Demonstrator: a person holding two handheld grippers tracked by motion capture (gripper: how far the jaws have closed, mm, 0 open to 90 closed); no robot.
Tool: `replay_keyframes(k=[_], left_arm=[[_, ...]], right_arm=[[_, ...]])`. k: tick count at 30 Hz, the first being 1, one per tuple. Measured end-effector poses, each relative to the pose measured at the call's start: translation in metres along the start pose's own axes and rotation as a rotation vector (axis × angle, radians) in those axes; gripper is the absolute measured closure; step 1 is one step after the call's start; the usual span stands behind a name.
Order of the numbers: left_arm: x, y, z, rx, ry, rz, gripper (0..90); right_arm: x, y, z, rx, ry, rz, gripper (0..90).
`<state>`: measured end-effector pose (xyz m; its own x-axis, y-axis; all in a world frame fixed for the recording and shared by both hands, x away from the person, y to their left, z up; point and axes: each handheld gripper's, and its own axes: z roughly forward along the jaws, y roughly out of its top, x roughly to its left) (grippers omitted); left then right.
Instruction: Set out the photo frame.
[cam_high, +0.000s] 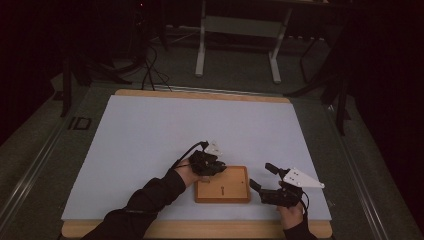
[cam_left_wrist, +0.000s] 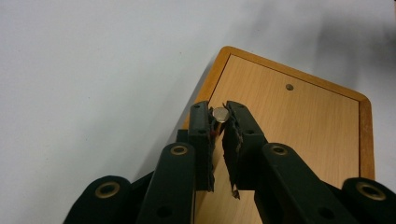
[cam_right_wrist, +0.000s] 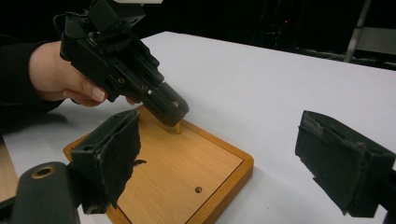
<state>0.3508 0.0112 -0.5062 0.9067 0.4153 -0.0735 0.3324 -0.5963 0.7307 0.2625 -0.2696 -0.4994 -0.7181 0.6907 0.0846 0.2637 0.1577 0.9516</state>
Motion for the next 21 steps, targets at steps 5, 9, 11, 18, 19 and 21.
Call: replay_keyframes(k=[5, 9, 11, 18, 19, 21], left_arm=[[0.001, 0.002, 0.000, 0.019, 0.000, 0.009, 83.4], [0.002, 0.003, 0.000, 0.026, -0.007, -0.007, 84.1], [0.002, 0.003, 0.000, 0.024, -0.008, -0.006, 84.1], [0.008, 0.003, 0.001, 0.027, -0.038, -0.028, 84.3], [0.008, 0.003, 0.001, 0.028, -0.041, -0.031, 84.3], [0.009, 0.004, 0.001, 0.030, -0.045, -0.037, 84.3]], right_arm=[[0.001, 0.000, 0.001, 0.003, 0.002, -0.003, 13.7], [0.001, 0.000, 0.001, 0.005, 0.005, -0.003, 13.7], [0.002, 0.001, 0.002, 0.006, 0.008, -0.003, 13.7], [0.011, 0.005, 0.007, 0.091, 0.014, -0.059, 12.4], [0.012, 0.005, 0.008, 0.098, 0.018, -0.072, 12.3], [0.015, 0.006, 0.008, 0.106, 0.051, -0.092, 12.5]])
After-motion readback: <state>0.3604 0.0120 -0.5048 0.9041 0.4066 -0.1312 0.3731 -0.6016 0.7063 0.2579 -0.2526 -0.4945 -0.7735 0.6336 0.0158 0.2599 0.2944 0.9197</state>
